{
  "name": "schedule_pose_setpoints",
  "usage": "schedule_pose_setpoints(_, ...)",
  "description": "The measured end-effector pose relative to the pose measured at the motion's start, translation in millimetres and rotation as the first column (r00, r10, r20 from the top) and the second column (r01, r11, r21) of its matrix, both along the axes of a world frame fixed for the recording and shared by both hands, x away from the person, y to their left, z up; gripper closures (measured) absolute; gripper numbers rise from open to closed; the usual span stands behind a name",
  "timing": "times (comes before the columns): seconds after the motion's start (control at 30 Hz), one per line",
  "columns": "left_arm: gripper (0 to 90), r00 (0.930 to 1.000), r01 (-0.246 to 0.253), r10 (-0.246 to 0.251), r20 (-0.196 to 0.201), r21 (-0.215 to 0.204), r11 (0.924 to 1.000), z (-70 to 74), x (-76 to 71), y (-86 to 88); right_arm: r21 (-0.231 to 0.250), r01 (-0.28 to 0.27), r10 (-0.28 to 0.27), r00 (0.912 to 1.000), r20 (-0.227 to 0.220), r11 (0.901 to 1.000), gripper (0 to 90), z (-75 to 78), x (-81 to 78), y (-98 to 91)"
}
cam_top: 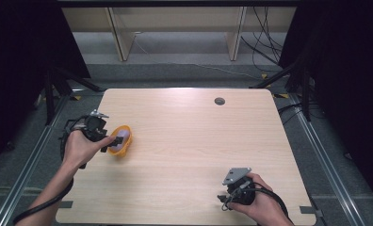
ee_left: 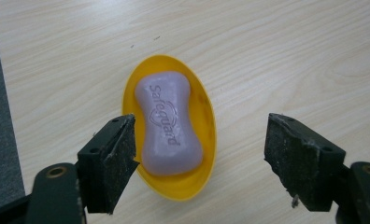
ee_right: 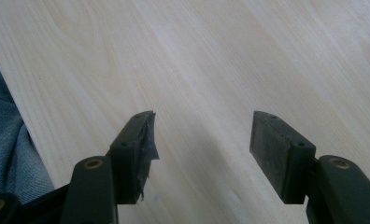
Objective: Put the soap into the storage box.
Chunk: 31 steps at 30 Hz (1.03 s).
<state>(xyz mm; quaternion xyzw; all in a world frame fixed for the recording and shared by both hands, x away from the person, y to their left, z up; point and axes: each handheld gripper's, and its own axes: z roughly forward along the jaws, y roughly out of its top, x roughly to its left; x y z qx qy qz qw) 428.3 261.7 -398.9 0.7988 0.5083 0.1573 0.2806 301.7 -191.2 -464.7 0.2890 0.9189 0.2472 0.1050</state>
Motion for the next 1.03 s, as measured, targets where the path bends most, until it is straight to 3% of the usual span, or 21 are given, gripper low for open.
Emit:
schedule_pose_setpoints(0.07, 24.5, 0.9991, -0.002, 0.002, 0.042, -0.014, 0.9999, -2.9, -11.1, 2.0, 0.0, 0.0, 0.0, 1.0, 0.0, 1.0, 40.9, 0.0, -0.1, 0.1)
schedule_pose_setpoints(0.33, 24.5, 0.9968, 0.016, -0.012, 0.08, -0.038, 0.9992, -22.9, -51.0, 9.2, -0.001, -0.008, 0.008, 0.9999, 0.008, 1.0, 40.9, 0.5, 0.6, -0.6)
schedule_pose_setpoints(0.5, 25.1, 0.9969, 0.006, -0.001, 0.079, -0.065, 0.9978, -51.7, -80.4, 18.9, -0.012, -0.014, 0.014, 0.9996, 0.025, 0.9998, 40.9, 0.6, 1.6, -1.9)
schedule_pose_setpoints(0.53, 25.1, 0.9974, -0.012, 0.019, 0.069, -0.1, 0.9949, -60.7, -86.7, 20.6, -0.026, -0.014, 0.015, 0.9992, 0.038, 0.9995, 40.9, 0.7, 2.3, -3.0)
schedule_pose_setpoints(0.6, 25.6, 0.9974, -0.016, 0.022, 0.069, -0.091, 0.9957, -72.7, -95.5, 25.7, -0.021, -0.011, 0.012, 0.9995, 0.029, 0.9997, 40.9, 0.7, 1.8, -2.7)
schedule_pose_setpoints(0.63, 26.0, 0.9949, -0.049, 0.058, 0.082, -0.11, 0.9927, -80.5, -100.1, 25.5, -0.017, -0.009, 0.01, 0.9996, 0.028, 0.9998, 40.9, 0.5, 1.7, -2.5)
schedule_pose_setpoints(0.67, 26.7, 0.9967, -0.034, 0.039, 0.072, -0.076, 0.9966, -85.1, -104.5, 29.7, -0.02, -0.01, 0.011, 0.9994, 0.032, 0.9998, 40.9, 0.8, 1.8, -2.7)
schedule_pose_setpoints(0.7, 27.1, 0.9968, -0.036, 0.04, 0.068, -0.067, 0.9971, -89.3, -108.0, 31.4, -0.016, -0.011, 0.012, 0.9992, 0.038, 0.9998, 40.9, 0.6, 1.9, -2.3)
schedule_pose_setpoints(0.73, 27.1, 0.9939, -0.069, 0.076, 0.08, -0.09, 0.9935, -93.6, -111.2, 30.5, 0.01, -0.004, 0.004, 0.9998, 0.02, 0.9999, 40.9, 1.2, -0.4, -0.6)
schedule_pose_setpoints(0.8, 27.1, 0.9938, -0.068, 0.074, 0.082, -0.081, 0.9944, -96.5, -116.0, 34.3, 0.016, 0.004, -0.005, 0.9991, 0.042, 0.9999, 40.9, 0.5, -0.3, -0.7)
schedule_pose_setpoints(0.83, 27.2, 0.9909, -0.085, 0.095, 0.095, -0.11, 0.9903, -99.4, -117.9, 32.9, 0.014, -0.005, 0.005, 0.9994, 0.034, 0.9999, 40.9, 2.1, -0.4, -1.7)
schedule_pose_setpoints(0.87, 27.4, 0.9961, -0.053, 0.059, 0.065, -0.077, 0.9956, -99.9, -117.4, 38.0, 0.02, -0.009, 0.008, 0.9991, 0.042, 0.9998, 40.9, 2.4, -0.1, -2.9)
schedule_pose_setpoints(0.9, 27.6, 0.9961, -0.053, 0.059, 0.065, -0.077, 0.9956, -99.9, -117.4, 38.0, 0.02, -0.009, 0.008, 0.9991, 0.042, 0.9998, 40.9, 2.4, -0.1, -2.9)
schedule_pose_setpoints(0.97, 28.1, 0.9916, -0.092, 0.102, 0.079, -0.122, 0.9883, -103.1, -115.6, 35.9, 0.023, 0.011, -0.012, 0.9986, 0.052, 0.9997, 41.0, 1.8, 0.3, -2.7)
schedule_pose_setpoints(1.03, 28.3, 0.9962, -0.063, 0.068, 0.055, -0.087, 0.9942, -100.9, -115.4, 39.6, 0.012, 0.009, -0.009, 0.9985, 0.054, 0.9999, 41.0, 3.1, 1.1, -4.0)
